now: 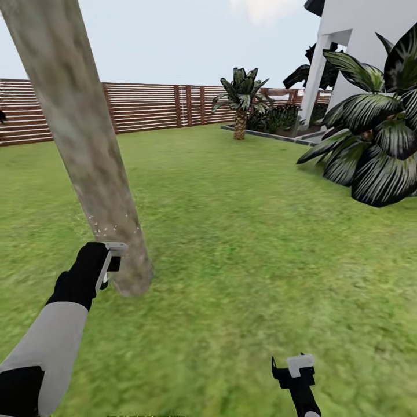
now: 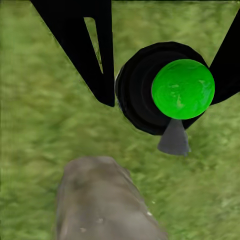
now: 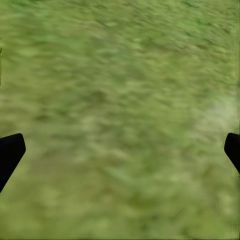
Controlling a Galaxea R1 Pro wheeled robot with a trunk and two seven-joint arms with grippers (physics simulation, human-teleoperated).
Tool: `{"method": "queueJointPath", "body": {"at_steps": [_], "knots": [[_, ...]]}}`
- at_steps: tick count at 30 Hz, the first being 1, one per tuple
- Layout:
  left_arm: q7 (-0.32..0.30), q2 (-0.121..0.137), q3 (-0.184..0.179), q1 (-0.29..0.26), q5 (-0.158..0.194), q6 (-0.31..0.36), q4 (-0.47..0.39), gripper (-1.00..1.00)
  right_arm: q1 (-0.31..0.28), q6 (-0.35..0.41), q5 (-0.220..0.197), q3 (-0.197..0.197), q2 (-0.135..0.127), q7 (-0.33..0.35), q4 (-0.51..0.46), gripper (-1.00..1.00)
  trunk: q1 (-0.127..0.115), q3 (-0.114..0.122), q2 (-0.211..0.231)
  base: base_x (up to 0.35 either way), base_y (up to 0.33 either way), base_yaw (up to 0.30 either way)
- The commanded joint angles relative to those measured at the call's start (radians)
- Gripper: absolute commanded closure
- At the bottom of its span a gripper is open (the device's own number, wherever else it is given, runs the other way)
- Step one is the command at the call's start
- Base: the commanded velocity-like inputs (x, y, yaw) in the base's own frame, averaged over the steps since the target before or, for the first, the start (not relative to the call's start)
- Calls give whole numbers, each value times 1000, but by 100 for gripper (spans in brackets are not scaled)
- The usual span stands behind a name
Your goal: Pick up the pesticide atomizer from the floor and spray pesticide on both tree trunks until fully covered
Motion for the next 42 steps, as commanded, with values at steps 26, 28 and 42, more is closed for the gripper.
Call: {"method": "queueJointPath", "body": {"at_steps": [26,28,42], "knots": [[8,45,57,58,2,-5,12,100,0,-1,-5,7,-11,-6,-1,-100,0,-1,0,123,-233,70],[11,52,85,86,-2,-10,13,100,0,-1,-6,8,-10,-6,-2,-100,0,-1,0,16,-268,114],[12,54,90,107,1,-11,23,100,0,-1,-6,9,-9,-6,-2,-100,0,-1,0,221,-195,129]]}}
